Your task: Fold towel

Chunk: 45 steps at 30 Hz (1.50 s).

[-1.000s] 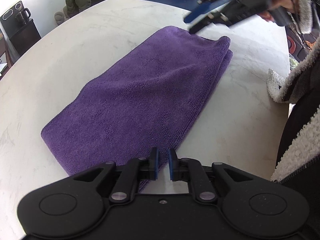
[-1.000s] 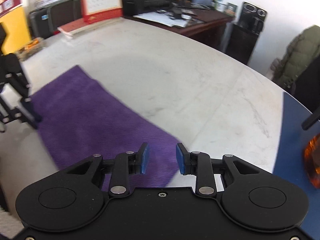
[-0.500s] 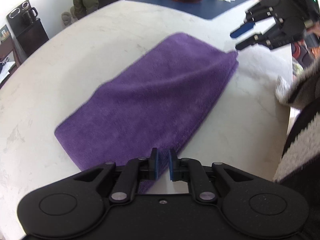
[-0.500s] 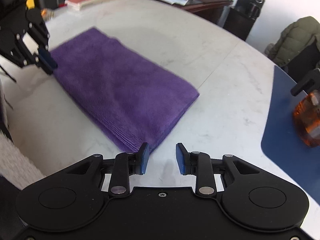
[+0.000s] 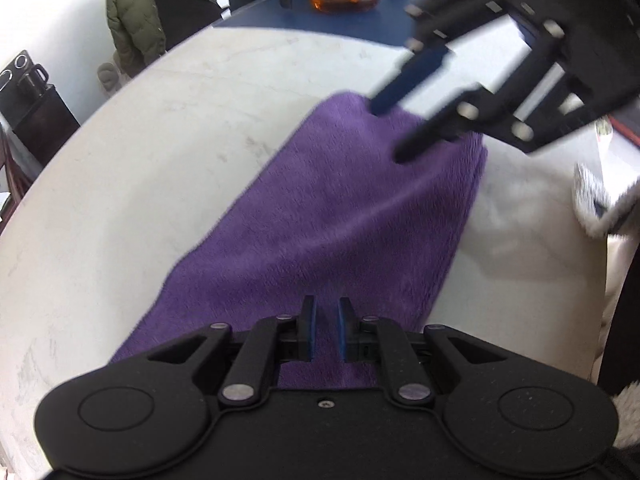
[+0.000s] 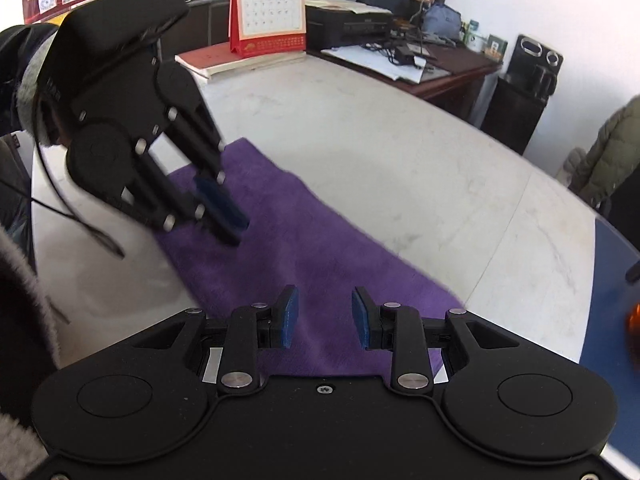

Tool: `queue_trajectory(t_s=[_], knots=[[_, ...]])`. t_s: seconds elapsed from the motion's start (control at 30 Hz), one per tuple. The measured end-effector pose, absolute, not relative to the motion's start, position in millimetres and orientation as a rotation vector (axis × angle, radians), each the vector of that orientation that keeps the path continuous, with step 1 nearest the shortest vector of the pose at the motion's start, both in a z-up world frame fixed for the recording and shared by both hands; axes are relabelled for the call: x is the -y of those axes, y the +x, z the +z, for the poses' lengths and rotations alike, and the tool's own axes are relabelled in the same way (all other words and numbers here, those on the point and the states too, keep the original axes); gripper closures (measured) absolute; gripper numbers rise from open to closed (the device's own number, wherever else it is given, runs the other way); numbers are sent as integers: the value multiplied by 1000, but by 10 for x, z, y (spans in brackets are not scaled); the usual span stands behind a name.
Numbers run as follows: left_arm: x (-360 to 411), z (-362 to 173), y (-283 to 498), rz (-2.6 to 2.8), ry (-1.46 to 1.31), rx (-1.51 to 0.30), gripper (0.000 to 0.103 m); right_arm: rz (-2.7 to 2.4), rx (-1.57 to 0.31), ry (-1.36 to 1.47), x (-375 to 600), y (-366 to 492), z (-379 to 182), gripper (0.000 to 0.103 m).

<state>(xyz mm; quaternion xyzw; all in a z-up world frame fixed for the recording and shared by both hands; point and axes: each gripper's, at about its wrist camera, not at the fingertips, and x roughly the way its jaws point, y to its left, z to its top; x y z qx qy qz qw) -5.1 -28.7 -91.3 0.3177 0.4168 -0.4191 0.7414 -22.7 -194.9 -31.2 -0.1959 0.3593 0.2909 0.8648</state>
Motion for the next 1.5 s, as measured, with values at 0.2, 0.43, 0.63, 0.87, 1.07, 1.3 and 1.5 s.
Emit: queue_trajectory(t_s=[0.2,0.43,0.63,0.87,1.07,1.3,1.5], knots=[[80,-921,-123,-888,598,-962,94,768,-772,-533,1552,88,-548,75],[-142,-910,-125,-899,517,-1007,93,797,-840,-548,1623,312,-720,75],[-246,-899,-93,-921,508,-1022,93,567,-895,-515,2104,551,-684,74],[-264,-881,-86,-905,504,-1028,93,752,-803,-477,1508,492,-497,74],[-280,-866,-77,-890,496,-1032,93,810,-868,-467,1438,407,-705,73],[-328,-827,-32,-858,480,-1023,93,472,-908,-340,2294,386,-567,73],[-430,-788,-1,-765,503,-1015,93,627,-879,-229,1898,-82,-522,73]])
